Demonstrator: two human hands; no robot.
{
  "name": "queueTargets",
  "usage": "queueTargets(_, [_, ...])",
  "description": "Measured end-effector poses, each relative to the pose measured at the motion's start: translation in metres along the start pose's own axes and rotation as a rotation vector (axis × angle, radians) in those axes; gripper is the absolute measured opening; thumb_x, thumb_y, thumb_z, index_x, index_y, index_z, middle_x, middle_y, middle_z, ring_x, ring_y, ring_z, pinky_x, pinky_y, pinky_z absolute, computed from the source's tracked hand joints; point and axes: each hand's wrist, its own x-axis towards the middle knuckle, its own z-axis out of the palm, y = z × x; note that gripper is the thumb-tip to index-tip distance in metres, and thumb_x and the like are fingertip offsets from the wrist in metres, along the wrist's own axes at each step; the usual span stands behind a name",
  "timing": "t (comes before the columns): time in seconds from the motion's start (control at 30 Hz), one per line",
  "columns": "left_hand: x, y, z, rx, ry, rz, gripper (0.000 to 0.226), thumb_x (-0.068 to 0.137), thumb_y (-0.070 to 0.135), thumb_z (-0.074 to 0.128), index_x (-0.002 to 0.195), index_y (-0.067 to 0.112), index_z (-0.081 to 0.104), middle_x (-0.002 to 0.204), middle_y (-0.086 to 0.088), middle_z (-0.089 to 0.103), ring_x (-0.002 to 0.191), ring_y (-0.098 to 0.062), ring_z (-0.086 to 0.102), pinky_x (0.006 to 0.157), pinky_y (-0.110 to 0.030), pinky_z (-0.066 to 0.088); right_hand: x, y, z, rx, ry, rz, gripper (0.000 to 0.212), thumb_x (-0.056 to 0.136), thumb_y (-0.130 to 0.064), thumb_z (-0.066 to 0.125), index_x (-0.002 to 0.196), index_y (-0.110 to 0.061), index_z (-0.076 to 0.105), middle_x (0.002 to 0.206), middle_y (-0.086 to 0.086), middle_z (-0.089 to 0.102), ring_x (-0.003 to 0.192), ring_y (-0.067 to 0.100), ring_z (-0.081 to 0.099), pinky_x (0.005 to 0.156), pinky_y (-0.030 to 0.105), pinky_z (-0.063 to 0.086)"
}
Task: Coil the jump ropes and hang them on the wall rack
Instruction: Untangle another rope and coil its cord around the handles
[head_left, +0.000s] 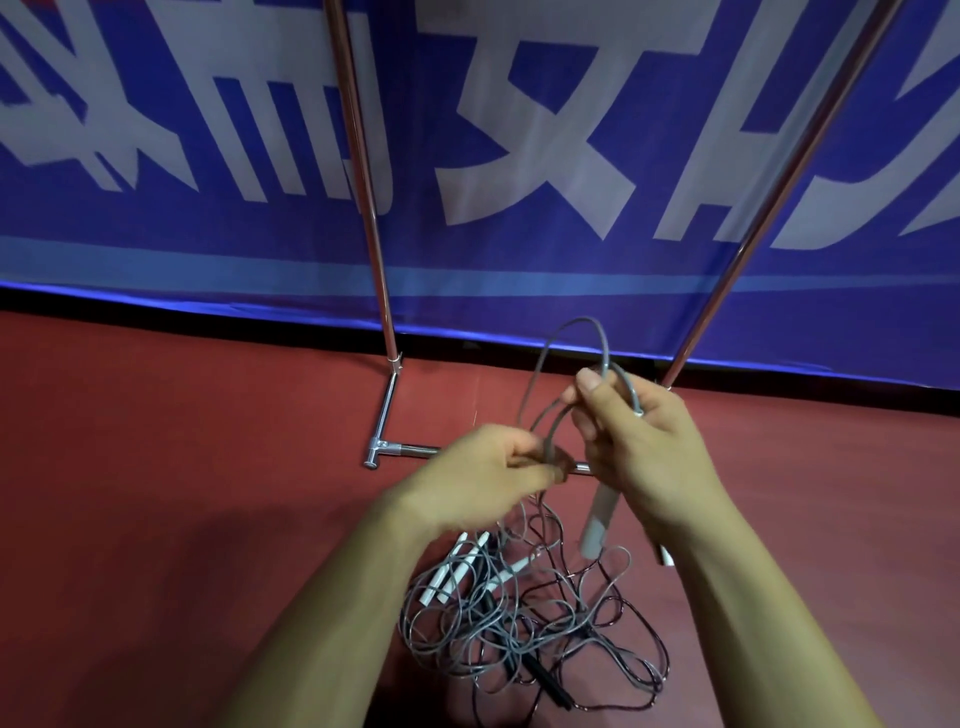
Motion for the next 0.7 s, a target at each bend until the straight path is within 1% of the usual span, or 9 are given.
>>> queueTargets(0.07, [0.001,0.000,0.001,0.052,0.101,-0.011,0.019,0.100,0.024,0.061,0.084,0.025,0.071,0.064,0.015,0.067,0.058,-0.001,0.058,0.059,-0.021,0.046,0.001,0.000,-0.002,-0.020,-0.027,0.003,0.014,0.099,-0.017,0.057,0.096,-0.011,0.069,0.053,-0.007,0.041,0.040,0.006,0.026,0.039,0.016,0.023])
queueTargets(0.17, [0.003,0.007,-0.004,-0.191,0.287,0.029,0.019,0.103,0.016,0.054,0.092,0.019,0.070,0.084,0.002,0.076,0.075,-0.011,0.072,0.064,-0.024,0.056,0.003,0.012,-0.012,-0.214,-0.127,0.042,0.022,0.093,-0.014,0.067,0.114,-0.018,0.069,0.056,-0.009,0.047,0.042,0.005,0.035,0.040,0.018,0.030])
queueTargets(0.23, [0.002,0.013,-0.007,-0.402,0.353,0.039,0.016,0.102,0.014,0.055,0.095,0.014,0.068,0.084,-0.005,0.076,0.072,-0.016,0.073,0.057,-0.020,0.055,0.001,0.020,-0.017,-0.496,-0.271,0.050,0.016,0.091,-0.022,0.069,0.106,-0.016,0.071,0.062,-0.006,0.054,0.050,0.003,0.044,0.047,0.025,0.039])
queueTargets(0.3, [0.000,0.020,-0.008,-0.570,0.381,0.065,0.013,0.101,0.016,0.056,0.097,0.010,0.067,0.081,-0.006,0.076,0.070,-0.017,0.073,0.054,-0.020,0.054,-0.001,0.029,-0.017,-0.750,-0.387,0.041,0.021,0.091,-0.035,0.069,0.091,-0.014,0.072,0.063,-0.003,0.053,0.057,0.008,0.043,0.058,0.036,0.042])
queueTargets(0.4, [-0.001,0.025,-0.010,-0.714,0.421,0.079,0.016,0.102,0.017,0.055,0.096,0.010,0.068,0.084,-0.006,0.076,0.076,-0.018,0.074,0.063,-0.024,0.058,0.000,0.031,-0.014,-0.852,-0.266,-0.037,0.034,0.095,-0.036,0.065,0.069,-0.013,0.063,0.050,-0.010,0.040,0.050,0.007,0.032,0.054,0.030,0.031])
queueTargets(0.47, [0.001,0.022,-0.011,-0.621,0.404,0.044,0.020,0.100,0.010,0.053,0.095,0.014,0.072,0.091,-0.005,0.076,0.088,-0.020,0.073,0.082,-0.032,0.056,0.002,0.025,-0.010,-0.713,-0.123,-0.107,0.031,0.097,-0.033,0.063,0.074,-0.013,0.067,0.052,-0.008,0.038,0.051,0.008,0.031,0.051,0.029,0.029])
queueTargets(0.53, [0.001,0.015,-0.007,-0.397,0.255,0.021,0.026,0.093,0.002,0.056,0.093,0.021,0.074,0.096,-0.003,0.075,0.095,-0.017,0.069,0.089,-0.032,0.051,0.003,0.016,-0.007,-0.424,-0.019,-0.100,0.028,0.099,-0.029,0.060,0.079,-0.013,0.070,0.053,-0.003,0.037,0.049,0.012,0.029,0.047,0.025,0.026])
queueTargets(0.63, [-0.001,0.006,0.005,-0.077,0.006,0.001,0.019,0.093,0.011,0.065,0.092,0.028,0.073,0.094,0.006,0.077,0.086,-0.001,0.068,0.077,-0.019,0.052,0.003,0.005,-0.003,-0.046,0.023,0.011,0.026,0.101,-0.023,0.055,0.081,-0.011,0.068,0.049,-0.003,0.031,0.042,0.011,0.022,0.041,0.018,0.022])
queueTargets(0.7, [0.000,0.005,0.007,-0.002,0.042,0.001,0.017,0.098,0.018,0.064,0.085,0.026,0.072,0.075,0.013,0.073,0.068,0.005,0.064,0.064,-0.016,0.048,0.001,0.002,-0.002,-0.003,-0.004,0.038,0.021,0.101,-0.020,0.055,0.091,-0.009,0.069,0.052,-0.003,0.030,0.042,0.009,0.021,0.040,0.017,0.020])
